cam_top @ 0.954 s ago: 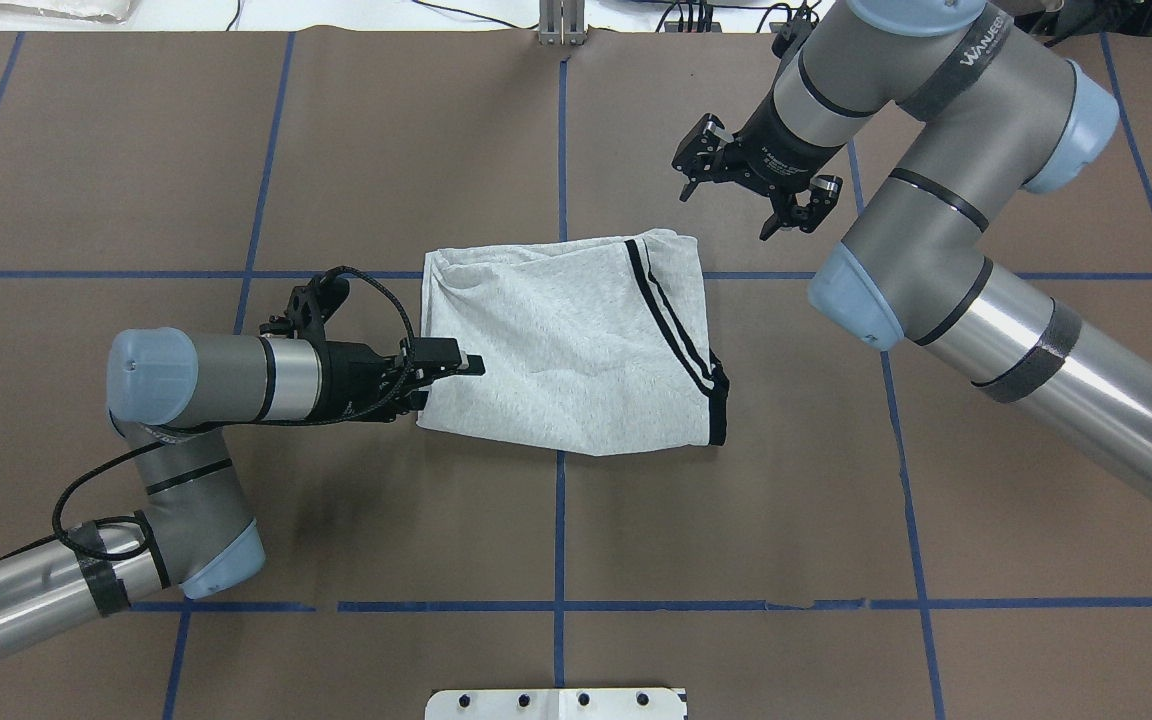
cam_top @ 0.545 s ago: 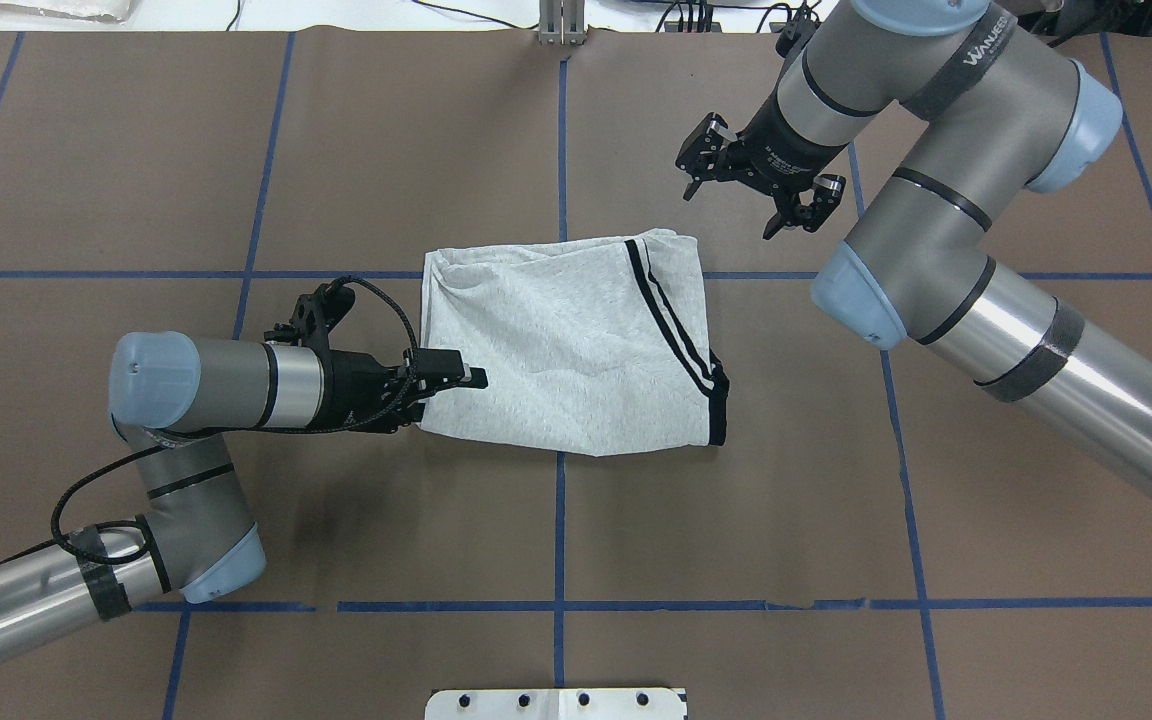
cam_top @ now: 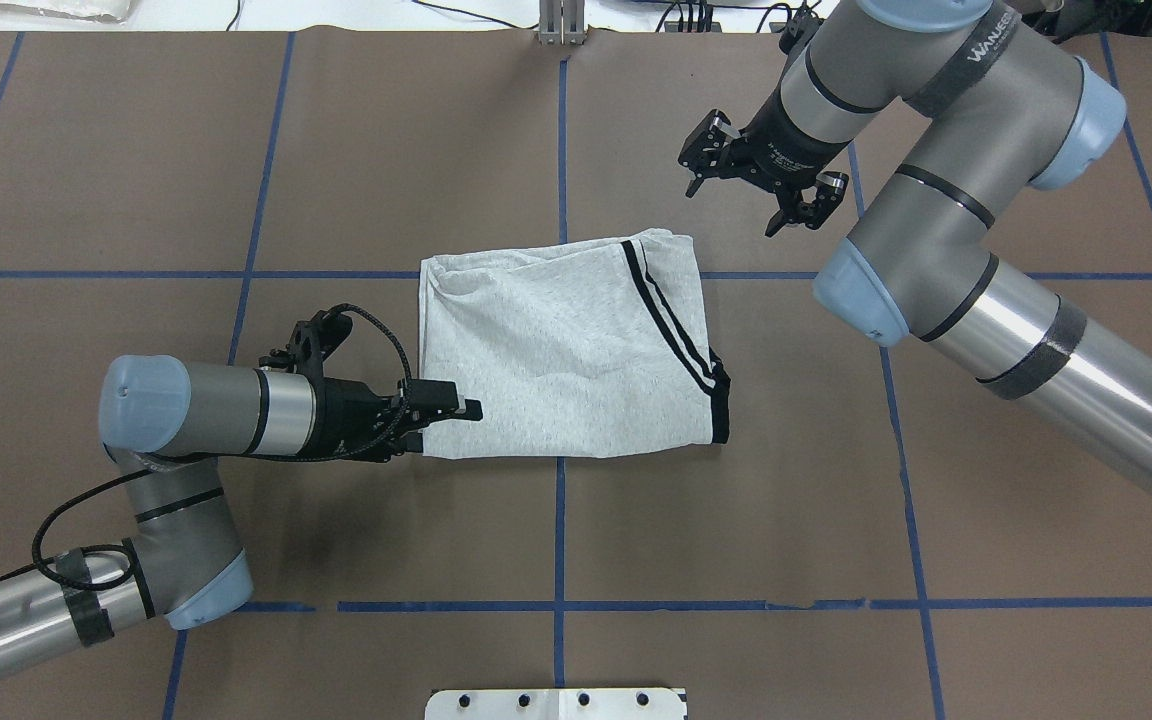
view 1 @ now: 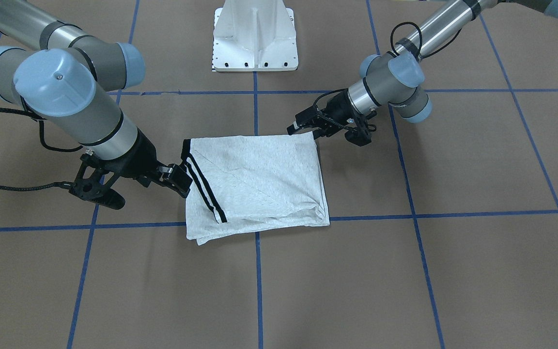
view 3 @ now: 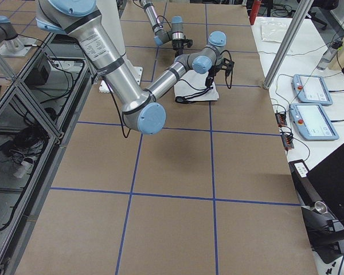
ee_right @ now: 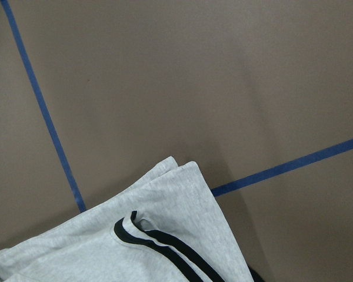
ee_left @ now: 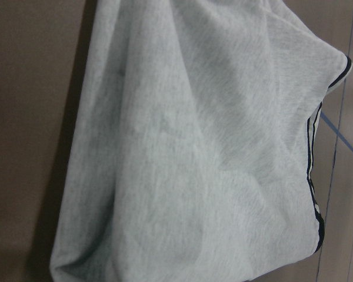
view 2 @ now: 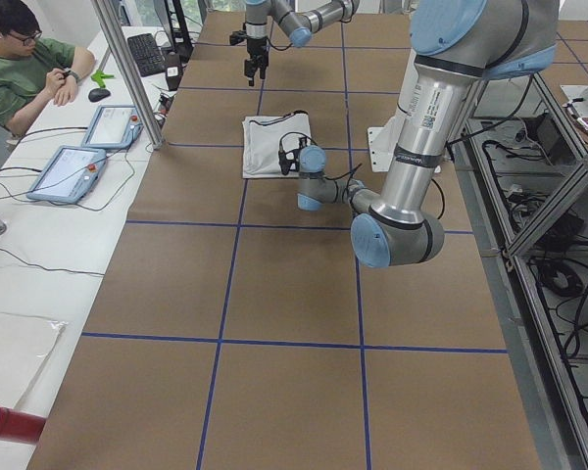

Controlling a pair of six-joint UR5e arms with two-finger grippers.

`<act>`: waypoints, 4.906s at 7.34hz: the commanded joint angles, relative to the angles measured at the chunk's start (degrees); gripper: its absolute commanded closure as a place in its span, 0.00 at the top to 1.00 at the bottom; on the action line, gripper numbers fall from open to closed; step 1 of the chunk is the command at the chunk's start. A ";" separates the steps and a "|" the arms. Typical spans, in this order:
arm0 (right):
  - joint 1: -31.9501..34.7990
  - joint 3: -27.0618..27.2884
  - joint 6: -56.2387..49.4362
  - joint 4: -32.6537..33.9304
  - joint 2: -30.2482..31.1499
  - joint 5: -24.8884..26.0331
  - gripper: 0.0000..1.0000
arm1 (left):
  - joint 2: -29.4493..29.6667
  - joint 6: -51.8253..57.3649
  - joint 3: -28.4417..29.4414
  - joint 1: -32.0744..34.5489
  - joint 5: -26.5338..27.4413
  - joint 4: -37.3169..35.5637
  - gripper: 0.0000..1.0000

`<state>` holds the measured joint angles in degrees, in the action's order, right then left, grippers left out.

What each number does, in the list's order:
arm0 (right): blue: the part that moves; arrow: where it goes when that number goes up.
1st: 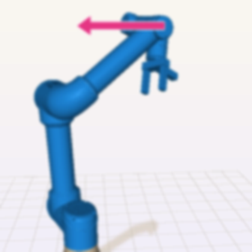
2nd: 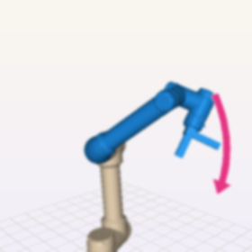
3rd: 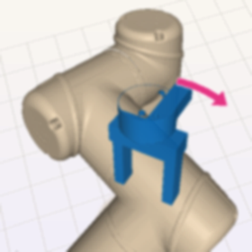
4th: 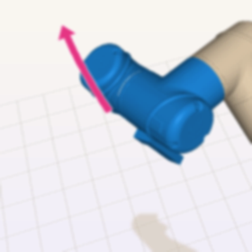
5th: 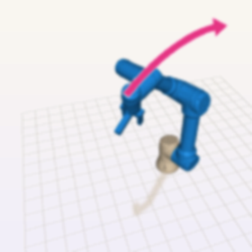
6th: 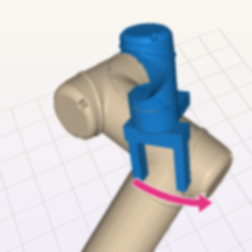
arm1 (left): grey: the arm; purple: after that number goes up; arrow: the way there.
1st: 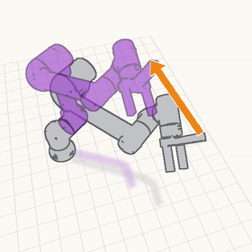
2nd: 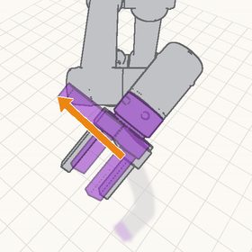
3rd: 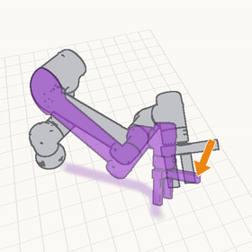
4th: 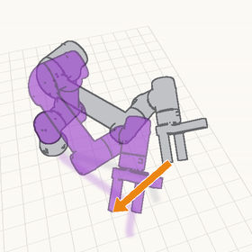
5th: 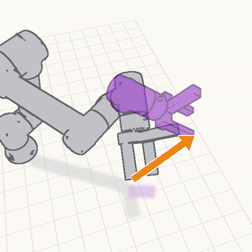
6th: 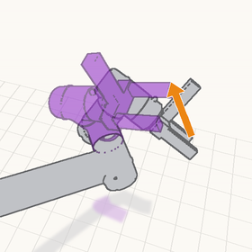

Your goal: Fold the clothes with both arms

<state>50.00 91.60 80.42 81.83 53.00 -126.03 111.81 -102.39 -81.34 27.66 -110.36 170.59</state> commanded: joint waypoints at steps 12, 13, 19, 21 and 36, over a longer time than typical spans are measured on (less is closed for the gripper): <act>3.51 2.18 -8.14 0.00 3.07 0.35 1.00 | -10.46 9.82 -7.08 16.24 -13.52 -1.21 0.99; 4.83 2.10 -12.61 0.00 4.64 0.35 1.00 | -10.56 12.02 -7.25 20.55 -16.17 -4.01 0.99; 18.62 1.74 -50.29 0.17 21.15 0.09 1.00 | -15.30 68.97 -7.08 50.77 -17.43 -36.40 0.99; 22.49 2.18 -62.25 5.42 24.42 0.00 1.00 | -15.21 89.64 -6.99 58.18 -15.33 -50.72 0.99; 39.63 2.62 -77.52 5.80 40.86 -13.62 1.00 | -28.31 98.55 -21.41 62.37 -19.01 -76.37 0.99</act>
<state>87.26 94.27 2.96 87.54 92.73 -137.94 83.53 -1.60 -102.03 93.29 -128.90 96.43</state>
